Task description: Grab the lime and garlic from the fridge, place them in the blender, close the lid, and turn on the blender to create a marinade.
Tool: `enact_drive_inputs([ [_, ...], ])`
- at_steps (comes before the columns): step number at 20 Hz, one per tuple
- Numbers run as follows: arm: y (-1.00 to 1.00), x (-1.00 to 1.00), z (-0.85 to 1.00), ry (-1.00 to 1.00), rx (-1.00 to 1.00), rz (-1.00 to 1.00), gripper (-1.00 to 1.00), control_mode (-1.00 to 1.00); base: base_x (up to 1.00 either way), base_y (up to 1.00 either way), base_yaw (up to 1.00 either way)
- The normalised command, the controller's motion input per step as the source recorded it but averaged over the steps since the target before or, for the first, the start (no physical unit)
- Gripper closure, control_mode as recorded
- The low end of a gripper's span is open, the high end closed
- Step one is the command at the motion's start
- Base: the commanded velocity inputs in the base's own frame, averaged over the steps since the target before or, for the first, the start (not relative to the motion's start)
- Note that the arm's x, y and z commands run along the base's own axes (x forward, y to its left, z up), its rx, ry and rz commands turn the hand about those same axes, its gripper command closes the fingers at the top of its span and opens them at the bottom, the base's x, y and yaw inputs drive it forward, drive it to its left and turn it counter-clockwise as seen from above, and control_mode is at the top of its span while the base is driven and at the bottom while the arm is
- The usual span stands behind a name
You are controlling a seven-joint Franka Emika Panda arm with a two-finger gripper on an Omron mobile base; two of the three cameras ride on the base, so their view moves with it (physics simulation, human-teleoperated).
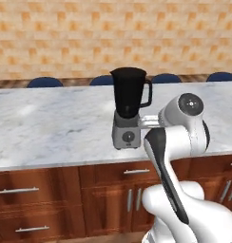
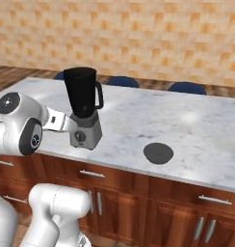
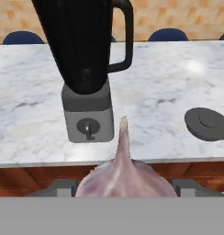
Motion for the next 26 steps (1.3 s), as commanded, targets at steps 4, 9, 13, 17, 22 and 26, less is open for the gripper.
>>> enact_drive_inputs([
  [4, 0.0, 0.0, 0.0, 0.0, 0.0, 0.0, 1.0, 1.0, 0.37, 0.32, -0.06],
  [9, 0.0, 0.0, 0.0, 0.0, 0.0, 0.0, 1.0, 1.0, 0.28, 0.41, -0.04],
  [13, 0.05, 0.0, 0.57, 0.0, 0.0, 0.0, 1.0, -1.0, 0.0, 0.07, 0.0],
  [17, 0.0, 0.31, 1.0, -0.1, 0.0, 0.0, 1.0, -1.0, 0.0, 0.0, 0.0],
  [22, 0.0, 0.27, 0.9, -0.06, 0.0, 0.0, 1.0, -1.0, 0.0, 0.0, 0.0],
  [26, -0.06, 0.12, 0.52, -0.07, 0.0, 0.0, 1.0, -1.0, 0.0, 0.0, 0.0],
])
